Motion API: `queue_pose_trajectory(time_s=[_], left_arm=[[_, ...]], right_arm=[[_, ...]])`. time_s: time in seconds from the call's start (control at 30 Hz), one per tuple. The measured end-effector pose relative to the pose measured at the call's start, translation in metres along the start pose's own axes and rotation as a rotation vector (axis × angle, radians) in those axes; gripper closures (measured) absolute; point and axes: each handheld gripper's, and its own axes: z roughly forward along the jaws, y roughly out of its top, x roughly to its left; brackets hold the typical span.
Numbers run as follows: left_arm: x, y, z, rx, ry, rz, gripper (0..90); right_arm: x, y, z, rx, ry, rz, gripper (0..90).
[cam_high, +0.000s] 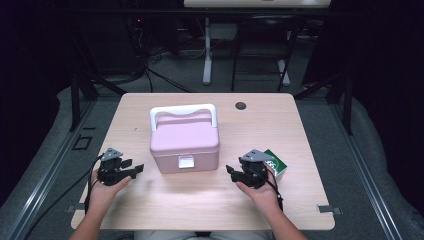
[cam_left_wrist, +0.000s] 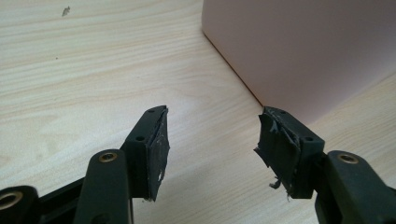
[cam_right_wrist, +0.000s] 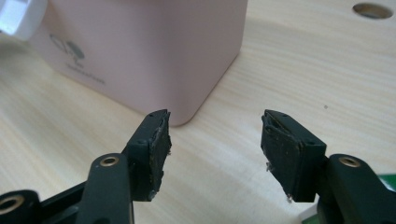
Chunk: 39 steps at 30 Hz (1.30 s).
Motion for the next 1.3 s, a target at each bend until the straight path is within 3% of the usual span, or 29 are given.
queue_pose_trajectory(time_s=[0.13,0.23,0.37,0.43,0.6,0.8,0.87,0.9,1.0,1.03,1.1,1.17,1.3], left_arm=[[-0.003,0.002,0.001,0.004,-0.026,-0.022,42.4],[-0.006,0.004,-0.003,-0.026,0.004,-0.01,44.9],[-0.006,0.002,-0.009,-0.05,-0.015,-0.03,47.8],[-0.004,0.003,-0.011,-0.056,-0.031,-0.049,48.9],[-0.004,0.005,-0.011,-0.06,-0.04,-0.054,51.2],[-0.007,0.027,-0.016,-0.068,-0.041,-0.076,51.8],[-0.008,0.035,-0.016,-0.08,-0.037,-0.076,53.4],[-0.009,0.042,-0.016,-0.085,-0.017,-0.052,53.4],[-0.008,0.051,-0.012,-0.099,0.011,-0.034,55.6],[-0.006,0.057,-0.007,-0.098,-0.004,-0.053,58.5],[-0.005,0.061,-0.003,-0.091,-0.01,-0.06,58.9],[-0.003,0.065,0.003,-0.097,-0.012,-0.073,61.5],[-0.001,0.068,0.015,-0.091,-0.035,-0.089,63.7]], right_arm=[[0.004,-0.002,-0.001,0.021,-0.007,-0.031,41.3],[0.01,0.002,-0.002,-0.003,-0.002,-0.048,41.4],[0.012,0.002,-0.002,0.013,-0.024,-0.039,47.1],[0.012,0.002,-0.003,0.004,-0.01,-0.004,51.1],[0.009,0.003,-0.001,0.019,-0.02,-0.015,53.8],[0.002,0.019,-0.004,0.014,-0.005,0.027,56.5],[0.0,0.029,-0.006,0.004,-0.026,0.014,59.2],[-0.002,0.034,-0.006,0.002,-0.034,0.018,60.0],[-0.012,0.054,0.002,0.011,-0.058,0.033,62.4],[-0.02,0.065,0.015,0.022,-0.075,0.067,64.2],[-0.024,0.068,0.02,0.021,-0.079,0.076,64.5],[-0.032,0.077,0.042,0.037,-0.071,0.142,65.6],[-0.034,0.082,0.056,0.041,-0.063,0.158,65.9]])
